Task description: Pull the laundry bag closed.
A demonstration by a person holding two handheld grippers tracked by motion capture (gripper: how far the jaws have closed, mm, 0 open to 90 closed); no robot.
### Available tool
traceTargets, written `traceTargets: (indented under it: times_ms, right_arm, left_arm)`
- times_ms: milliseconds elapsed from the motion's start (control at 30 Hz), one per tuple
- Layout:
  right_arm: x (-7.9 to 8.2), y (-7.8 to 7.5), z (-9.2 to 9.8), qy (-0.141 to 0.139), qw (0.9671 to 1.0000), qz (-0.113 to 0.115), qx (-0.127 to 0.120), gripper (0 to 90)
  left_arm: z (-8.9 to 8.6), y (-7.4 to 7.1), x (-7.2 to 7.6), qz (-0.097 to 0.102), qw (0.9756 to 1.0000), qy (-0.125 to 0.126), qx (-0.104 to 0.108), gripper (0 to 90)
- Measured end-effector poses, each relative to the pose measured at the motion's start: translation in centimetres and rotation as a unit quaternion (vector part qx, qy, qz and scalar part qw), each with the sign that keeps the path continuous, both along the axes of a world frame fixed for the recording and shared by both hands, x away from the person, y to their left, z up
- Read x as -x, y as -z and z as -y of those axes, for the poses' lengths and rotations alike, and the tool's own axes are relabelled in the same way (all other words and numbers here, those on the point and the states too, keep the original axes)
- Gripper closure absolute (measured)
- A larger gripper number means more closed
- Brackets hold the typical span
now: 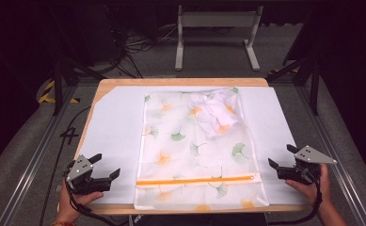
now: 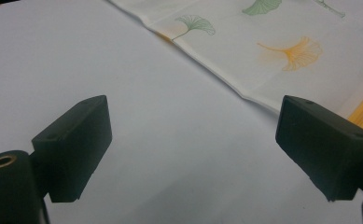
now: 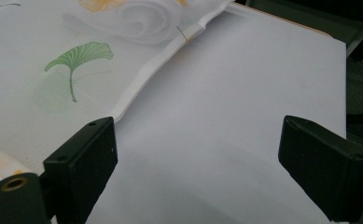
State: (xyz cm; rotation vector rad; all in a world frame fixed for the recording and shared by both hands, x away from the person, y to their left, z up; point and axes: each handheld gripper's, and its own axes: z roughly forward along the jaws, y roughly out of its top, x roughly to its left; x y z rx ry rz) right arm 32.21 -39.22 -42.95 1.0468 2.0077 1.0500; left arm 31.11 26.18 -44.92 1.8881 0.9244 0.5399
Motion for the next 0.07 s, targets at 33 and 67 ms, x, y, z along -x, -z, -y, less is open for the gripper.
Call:
traceTargets:
  times_ms: [33, 67]
  right_arm:
    - [0.01, 0.0, -0.02, 0.0, 1.0, -0.001, 0.0, 12.4]
    - [-0.01, 0.01, -0.04, 0.0, 1.0, -0.001, 0.0, 12.4]
  left_arm:
    - [0.01, -0.01, -0.01, 0.0, 1.0, 0.0, 0.0, 11.6]
    - [0.01, -0.01, -0.03, 0.0, 1.0, -0.001, 0.001, 11.6]
